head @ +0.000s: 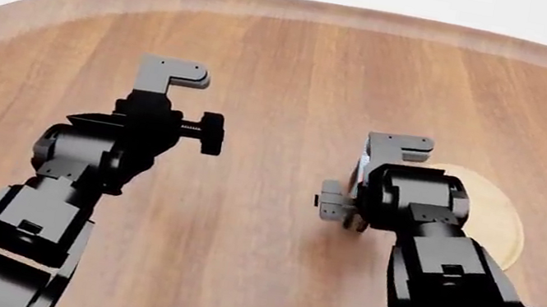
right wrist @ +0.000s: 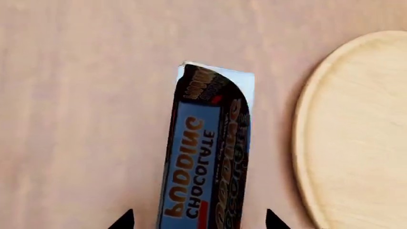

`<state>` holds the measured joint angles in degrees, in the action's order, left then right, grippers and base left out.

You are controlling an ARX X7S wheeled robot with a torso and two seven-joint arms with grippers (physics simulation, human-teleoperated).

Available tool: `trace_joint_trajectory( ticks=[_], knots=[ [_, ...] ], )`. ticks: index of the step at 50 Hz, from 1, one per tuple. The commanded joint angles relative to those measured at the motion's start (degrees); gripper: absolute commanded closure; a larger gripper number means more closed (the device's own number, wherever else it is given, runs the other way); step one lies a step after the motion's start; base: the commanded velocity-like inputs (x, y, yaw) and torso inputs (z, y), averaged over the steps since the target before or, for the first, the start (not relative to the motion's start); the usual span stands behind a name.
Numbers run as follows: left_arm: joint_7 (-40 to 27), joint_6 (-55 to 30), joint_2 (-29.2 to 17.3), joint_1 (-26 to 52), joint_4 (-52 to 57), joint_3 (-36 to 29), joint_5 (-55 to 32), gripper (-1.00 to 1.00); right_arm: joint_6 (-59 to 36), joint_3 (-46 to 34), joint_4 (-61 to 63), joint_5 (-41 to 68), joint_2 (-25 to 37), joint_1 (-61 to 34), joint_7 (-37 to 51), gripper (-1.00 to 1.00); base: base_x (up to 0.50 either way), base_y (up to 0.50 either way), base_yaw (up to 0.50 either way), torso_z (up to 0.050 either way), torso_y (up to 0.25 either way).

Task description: Put the chocolate pudding to the left of the plate.

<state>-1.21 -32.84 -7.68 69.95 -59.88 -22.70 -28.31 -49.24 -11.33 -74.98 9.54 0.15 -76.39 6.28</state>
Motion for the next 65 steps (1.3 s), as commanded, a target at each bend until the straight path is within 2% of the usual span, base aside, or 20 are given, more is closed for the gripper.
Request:
trace_joint_trajectory(
  ticks=[1, 14, 21, 32, 41, 49, 57, 65],
  knots=[
    [-0.9, -2.4, -1.2, -1.4, 4.8, 0.5, -1.2, -1.0, 1.1, 0.6, 0.0, -0.2, 0.1, -1.1, 1.0, -1.0, 0.0, 0.0, 0.0, -0.006, 0.25],
    [-2.6, -6.6, -3.0, -3.8, 12.6, 1.2, -3.1, -1.0, -1.1, 0.2, 3.4, 0.8, 0.6, -1.0, 1.3, -1.0, 0.0, 0.0, 0.0, -0.008, 0.25],
    [-5.3, -11.4, -5.3, -7.5, 24.3, 2.6, -6.0, -1.0, -14.6, 1.8, 27.7, 4.2, 3.1, 7.4, 3.4, -1.0, 0.0, 0.0, 0.0, -0.009, 0.25],
    [-12.3, -18.7, -10.8, -17.9, 52.2, 6.4, -12.6, -1.0, -29.5, 5.6, 64.2, 10.5, 6.0, 21.0, 5.6, -1.0, 0.0, 0.0, 0.0, -0.009, 0.25],
    [-18.0, -20.8, -15.2, -28.6, 74.2, 8.9, -16.6, -1.0, -35.1, 9.2, 88.6, 15.7, 7.9, 32.2, 5.9, -1.0, 0.0, 0.0, 0.0, -0.009, 0.25],
    [-21.5, -21.1, -18.5, -36.9, 88.7, 12.7, -20.4, -1.0, -39.1, 14.2, 110.4, 20.2, 8.5, 40.5, 7.4, -1.0, 0.0, 0.0, 0.0, -0.009, 0.25],
    [-23.9, -16.4, -21.4, -47.3, 101.2, 16.2, -19.6, -1.0, -35.3, 17.8, 123.6, 22.5, 9.9, 49.9, 7.7, -1.0, 0.0, 0.0, 0.0, -0.009, 0.25],
    [-25.4, -8.4, -23.6, -59.0, 112.0, 16.6, -12.1, -1.0, -20.3, 17.8, 131.9, 20.4, 13.2, 63.8, 5.4, -1.0, 0.0, 0.0, 0.0, -0.009, 0.25]
  ],
)
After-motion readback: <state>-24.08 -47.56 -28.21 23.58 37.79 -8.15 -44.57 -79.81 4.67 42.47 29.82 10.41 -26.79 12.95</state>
